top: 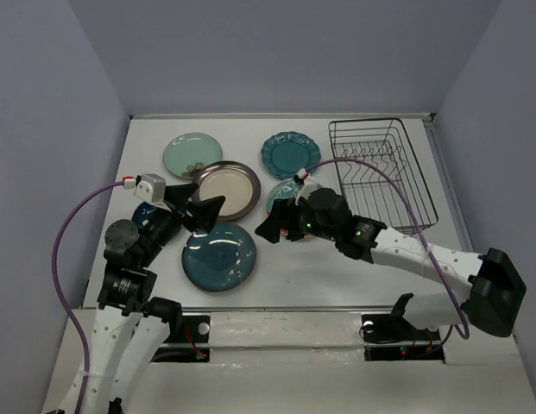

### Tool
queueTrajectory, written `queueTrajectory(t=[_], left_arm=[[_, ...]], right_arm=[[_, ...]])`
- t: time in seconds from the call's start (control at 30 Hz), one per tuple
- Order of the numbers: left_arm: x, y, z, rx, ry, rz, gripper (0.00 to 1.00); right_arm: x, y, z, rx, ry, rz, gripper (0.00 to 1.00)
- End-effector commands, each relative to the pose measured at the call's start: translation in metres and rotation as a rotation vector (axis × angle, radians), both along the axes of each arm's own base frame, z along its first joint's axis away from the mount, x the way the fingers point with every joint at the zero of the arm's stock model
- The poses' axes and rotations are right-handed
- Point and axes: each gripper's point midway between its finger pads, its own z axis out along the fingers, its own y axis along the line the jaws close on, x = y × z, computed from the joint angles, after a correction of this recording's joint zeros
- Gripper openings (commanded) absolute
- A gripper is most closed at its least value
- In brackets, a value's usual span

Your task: Load the plates into the dish rack

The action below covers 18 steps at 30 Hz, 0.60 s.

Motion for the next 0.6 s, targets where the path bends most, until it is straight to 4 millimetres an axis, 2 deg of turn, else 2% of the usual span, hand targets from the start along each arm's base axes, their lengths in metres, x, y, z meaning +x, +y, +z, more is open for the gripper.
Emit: queueTrajectory(t=[0.0, 0.13, 0.3, 0.4, 0.43, 0.57], left_arm=[[-0.006, 0.002, 0.023, -0.01, -0.073, -0.001, 0.99], [-0.006, 0.003, 0.022, -0.004, -0.072, 0.002, 0.99], [-0.005, 0.006, 0.022, -0.004, -0.07, 0.023, 0.99], [-0.005, 0.005, 0.023, -0.005, -0.071, 0.021, 0.99], [-0.005, 0.005, 0.022, -0.004, -0.07, 0.021, 0.99], [-0.006, 0.005, 0.023, -0.003, -0.074, 0.02, 0.99]], right_arm=[[0.005, 0.011, -0.002, 0.085, 0.021, -0.062, 0.95], [0.0, 0.02, -0.022, 0.109, 0.067, -0.067, 0.95], [0.006, 0.033, -0.056, 0.099, 0.101, -0.109, 0.95], [0.007, 0.041, -0.066, 0.107, 0.111, -0.112, 0.95], [0.008, 0.041, -0.077, 0.095, 0.131, -0.126, 0.95], [0.012, 0.045, -0.09, 0.098, 0.156, -0.147, 0.94]])
